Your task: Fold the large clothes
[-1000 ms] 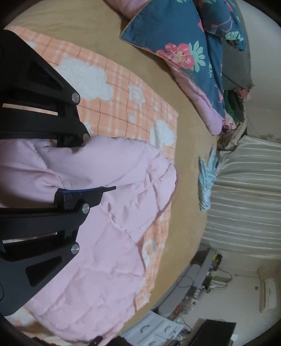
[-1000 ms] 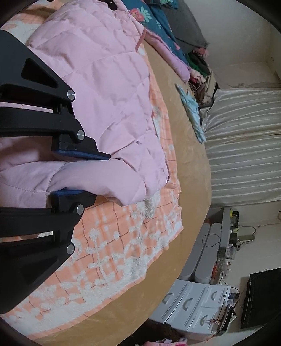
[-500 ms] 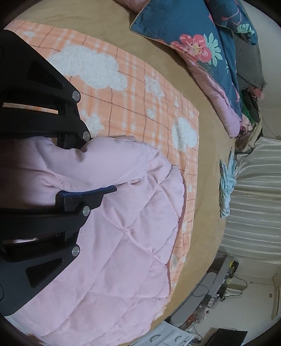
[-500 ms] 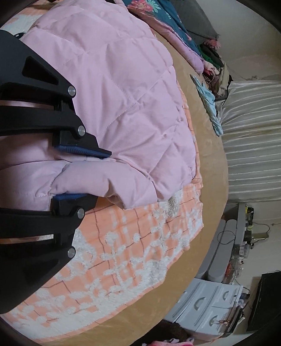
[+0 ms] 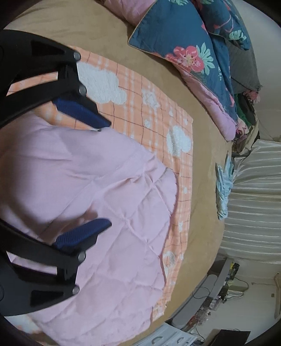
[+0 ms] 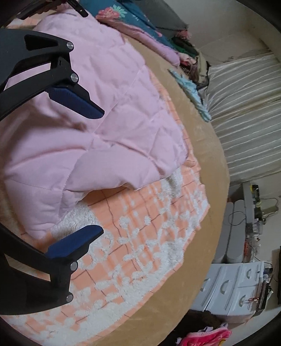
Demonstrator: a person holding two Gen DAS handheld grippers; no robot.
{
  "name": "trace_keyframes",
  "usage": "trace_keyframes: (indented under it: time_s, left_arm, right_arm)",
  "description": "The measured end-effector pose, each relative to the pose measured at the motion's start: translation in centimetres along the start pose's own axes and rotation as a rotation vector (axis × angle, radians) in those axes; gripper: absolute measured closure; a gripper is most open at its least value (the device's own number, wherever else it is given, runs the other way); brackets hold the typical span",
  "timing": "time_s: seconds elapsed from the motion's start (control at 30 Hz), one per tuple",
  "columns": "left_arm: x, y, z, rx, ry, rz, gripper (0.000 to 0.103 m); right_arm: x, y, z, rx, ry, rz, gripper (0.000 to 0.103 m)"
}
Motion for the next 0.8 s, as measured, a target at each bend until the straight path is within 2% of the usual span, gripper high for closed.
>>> trace_keyframes:
  time_s: [0.07,0.17,0.33,0.5,0.63,0.8]
  left_arm:
    - [-0.2,0.0,1.1,-0.012,0.008,0.001,0.013]
    - [-0.4,0.2,2.7,-0.024,0.006,-0.003,0.009]
    - [-0.1,1.0,4.9,-0.026,0.010,0.017,0.009]
    - [0.3,2.5,6.3,-0.029,0.004,0.019,0.009]
    - [0.4,3.5,7.4,-0.036,0.010,0.025,0.009]
    - [0.5,4.5,8.9,-0.057,0.004,0.016,0.009]
  right_arm:
    - [0.3,-0.3,1.0,-0.022,-0.016,0.006,0.004]
    - [1.0,-0.5,2.5,-0.052,-0.021,0.029,0.004]
    - [2.0,-0.4,4.7,-0.095,-0.049,0.048,0.004]
    - [2.7,-0.4,6.6,-0.145,-0.038,0.071,0.004]
    - [2.9,0.4,7.6,-0.157,-0.025,0.071,0.004]
    - [3.5,0.8,8.7,-0.173,-0.050,0.059,0.004]
Point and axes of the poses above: each gripper's, at about its wrist camera, not at the fingertips, and z roughly against the way its jaws point, x to its left, y to its underside, the point moved 2 cm from there along -z, roughly the way its jaws point, and after that the axes turned 12 degrees about z, right-handed, at the moved point
